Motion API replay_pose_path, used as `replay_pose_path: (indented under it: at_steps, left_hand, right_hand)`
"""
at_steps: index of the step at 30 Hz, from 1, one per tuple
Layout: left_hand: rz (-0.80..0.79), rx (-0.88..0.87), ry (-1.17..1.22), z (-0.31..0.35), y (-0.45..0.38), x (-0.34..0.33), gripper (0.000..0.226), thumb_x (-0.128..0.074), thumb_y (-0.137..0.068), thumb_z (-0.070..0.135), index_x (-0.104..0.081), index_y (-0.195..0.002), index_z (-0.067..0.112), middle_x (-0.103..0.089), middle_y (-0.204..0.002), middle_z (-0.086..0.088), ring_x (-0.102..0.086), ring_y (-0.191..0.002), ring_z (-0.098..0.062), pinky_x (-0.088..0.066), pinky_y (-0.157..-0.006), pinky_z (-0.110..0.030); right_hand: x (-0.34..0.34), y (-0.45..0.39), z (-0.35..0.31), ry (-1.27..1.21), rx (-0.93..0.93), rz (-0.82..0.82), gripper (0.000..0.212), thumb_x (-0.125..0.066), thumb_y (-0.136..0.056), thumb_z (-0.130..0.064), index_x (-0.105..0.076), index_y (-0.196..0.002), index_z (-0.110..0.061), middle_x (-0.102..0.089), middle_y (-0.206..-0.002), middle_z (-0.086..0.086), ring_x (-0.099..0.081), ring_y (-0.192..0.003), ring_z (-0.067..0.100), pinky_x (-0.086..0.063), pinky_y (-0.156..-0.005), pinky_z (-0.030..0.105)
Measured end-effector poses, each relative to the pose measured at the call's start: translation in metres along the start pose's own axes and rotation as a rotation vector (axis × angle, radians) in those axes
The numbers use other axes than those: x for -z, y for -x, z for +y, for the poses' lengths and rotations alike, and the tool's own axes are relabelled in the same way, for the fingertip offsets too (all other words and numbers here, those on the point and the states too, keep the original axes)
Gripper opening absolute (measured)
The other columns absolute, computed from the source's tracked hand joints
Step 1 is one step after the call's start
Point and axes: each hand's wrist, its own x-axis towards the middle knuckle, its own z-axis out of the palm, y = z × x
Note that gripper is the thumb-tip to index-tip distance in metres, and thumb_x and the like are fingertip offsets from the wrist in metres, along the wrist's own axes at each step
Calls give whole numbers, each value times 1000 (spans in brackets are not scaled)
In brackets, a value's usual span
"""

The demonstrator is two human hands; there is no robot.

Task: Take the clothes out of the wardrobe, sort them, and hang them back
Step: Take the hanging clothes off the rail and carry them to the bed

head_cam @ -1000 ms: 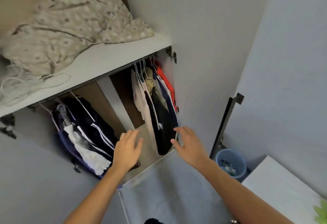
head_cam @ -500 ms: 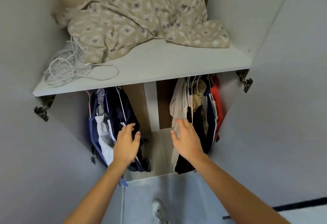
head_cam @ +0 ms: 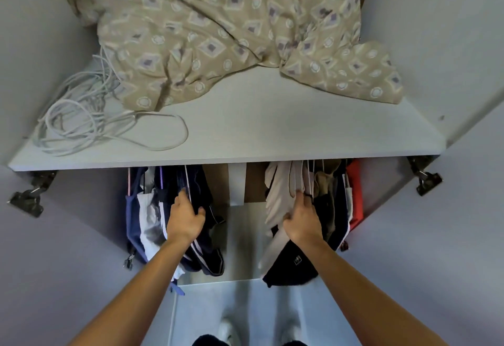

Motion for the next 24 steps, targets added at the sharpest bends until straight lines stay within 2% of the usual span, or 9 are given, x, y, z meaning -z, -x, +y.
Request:
replay_pose_path:
  at_steps: [2,5,8,11,18,21,24]
  left_hand:
    - [-8,44,28,-4,-9,-5,65,-68,-96,16,-34,-152,8,-53,-144,-20,-54,-132,-41,-49,-107,-51]
    - [-27,97,14,-5,-20,-7,56,-73,-95,21,-39,-139,10,-63,-124,-20,-63,-116,-42,-55,-94,-51]
    - [-27,115,-10,-1,-28,-7,50,-76,-93,17,-43,-128,9,-67,-117,-22,-65,-111,-44,-55,-92,-50]
    - [-39,85,-38,3,-27,-10,43,-73,-93,11,-44,-124,10,-68,-110,-20,-66,-103,-44,-53,-84,-45]
    - [-17,2,91,5,-4,-13,19,-62,-100,12,-47,-109,18,-64,-86,-2,-62,-79,-27,-43,-71,-33]
    - [-43,-57,145,8,3,-20,15,-61,-102,16,-47,-104,21,-62,-80,1,-57,-70,-20,-43,-68,-33]
    - [-65,-62,192,14,5,-24,14,-59,-104,17,-48,-97,21,-60,-76,0,-53,-66,-18,-44,-66,-33]
  right_hand:
    - [-1,-6,1,-11,-27,-10,81,-67,-91,-18,-23,-159,-8,-41,-152,19,-50,-135,40,-50,-106,46]
    - [-1,-15,3,-40,-64,-7,88,-72,-92,-17,-18,-161,-7,-40,-154,21,-56,-131,41,-53,-101,46]
    - [-3,-28,7,1,-78,0,77,-67,-95,-15,-23,-158,-6,-54,-141,22,-65,-117,41,-56,-91,44]
    - [-1,-40,7,53,-106,-79,65,-68,-93,-15,-33,-147,-6,-66,-124,21,-68,-111,42,-57,-88,44]
    - [-11,-32,-17,13,-3,-154,49,-65,-89,-9,-42,-132,-14,-59,-130,14,-66,-111,42,-55,-86,45]
    - [-21,-21,-37,2,61,-136,40,-62,-86,-7,-46,-122,-15,-57,-128,11,-65,-110,41,-56,-87,45]
    - [-24,-21,-55,-84,28,-175,26,-51,-91,-7,-48,-115,-15,-63,-118,14,-65,-104,43,-52,-82,41]
